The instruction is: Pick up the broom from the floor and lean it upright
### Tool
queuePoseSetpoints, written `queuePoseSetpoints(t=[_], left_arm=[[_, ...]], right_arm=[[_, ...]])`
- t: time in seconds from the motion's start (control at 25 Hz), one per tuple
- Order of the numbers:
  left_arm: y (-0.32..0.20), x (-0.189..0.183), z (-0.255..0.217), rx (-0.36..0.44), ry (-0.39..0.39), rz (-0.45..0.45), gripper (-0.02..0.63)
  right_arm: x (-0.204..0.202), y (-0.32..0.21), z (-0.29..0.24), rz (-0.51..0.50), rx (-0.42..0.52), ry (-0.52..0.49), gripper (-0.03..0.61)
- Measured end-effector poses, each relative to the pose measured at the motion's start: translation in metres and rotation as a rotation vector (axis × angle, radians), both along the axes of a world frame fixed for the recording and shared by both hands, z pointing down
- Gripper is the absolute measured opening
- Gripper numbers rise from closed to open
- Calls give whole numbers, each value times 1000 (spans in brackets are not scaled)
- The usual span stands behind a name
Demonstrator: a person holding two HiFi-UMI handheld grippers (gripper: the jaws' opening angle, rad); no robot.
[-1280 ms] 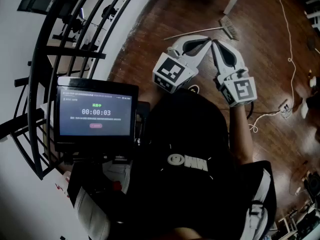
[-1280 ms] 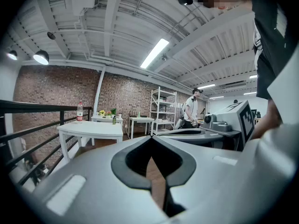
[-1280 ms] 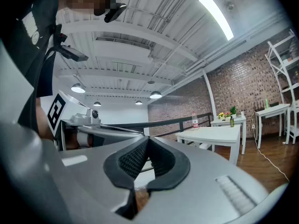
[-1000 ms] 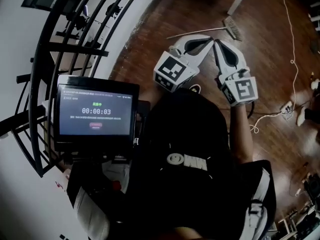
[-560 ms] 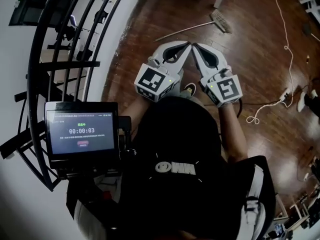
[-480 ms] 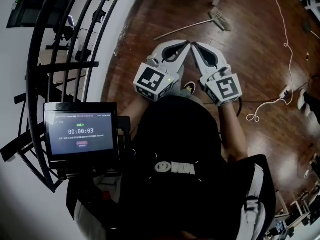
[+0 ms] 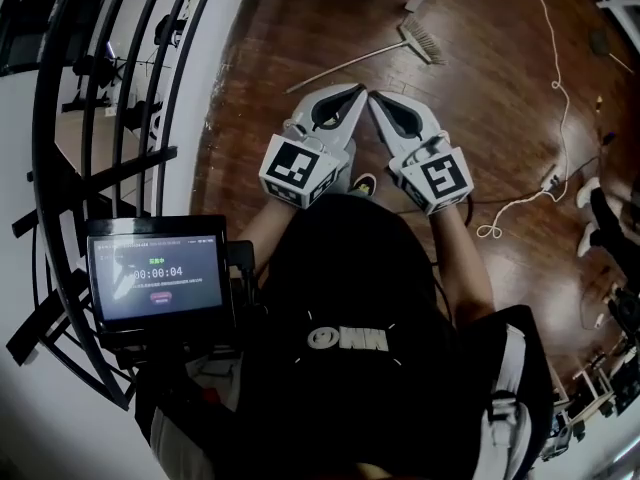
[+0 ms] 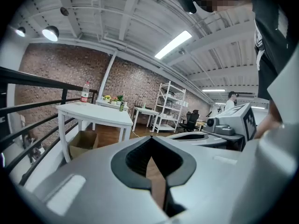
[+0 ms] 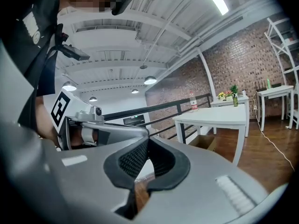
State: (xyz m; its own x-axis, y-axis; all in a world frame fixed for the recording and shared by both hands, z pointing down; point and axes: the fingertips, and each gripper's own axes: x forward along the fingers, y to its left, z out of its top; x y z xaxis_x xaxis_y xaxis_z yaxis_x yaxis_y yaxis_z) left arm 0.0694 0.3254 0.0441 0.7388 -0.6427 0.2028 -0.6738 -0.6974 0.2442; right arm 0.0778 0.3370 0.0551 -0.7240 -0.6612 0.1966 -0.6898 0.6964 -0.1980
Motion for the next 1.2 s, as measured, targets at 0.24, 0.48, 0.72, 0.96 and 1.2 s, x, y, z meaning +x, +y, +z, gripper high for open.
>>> queuePoseSetpoints(t=[0.24, 0.48, 0.72, 0.96, 1.2], left_arm=[[-96, -49, 13, -28, 45, -49, 12], [-151, -81, 10, -11, 67, -105, 12], [-160, -92, 11, -4, 65, -153, 12], [-179, -116, 41, -54, 32, -266, 12], [-189, -121, 99, -117, -16, -267, 13]], right_arm=[[-35, -102, 4, -34, -34, 89, 3], [-41, -157, 5, -22, -6, 175, 3], [-46, -172, 12, -81, 2, 254, 3], [-61, -197, 57, -281, 29, 435, 5], [-70, -223, 162, -532, 19, 602, 6]])
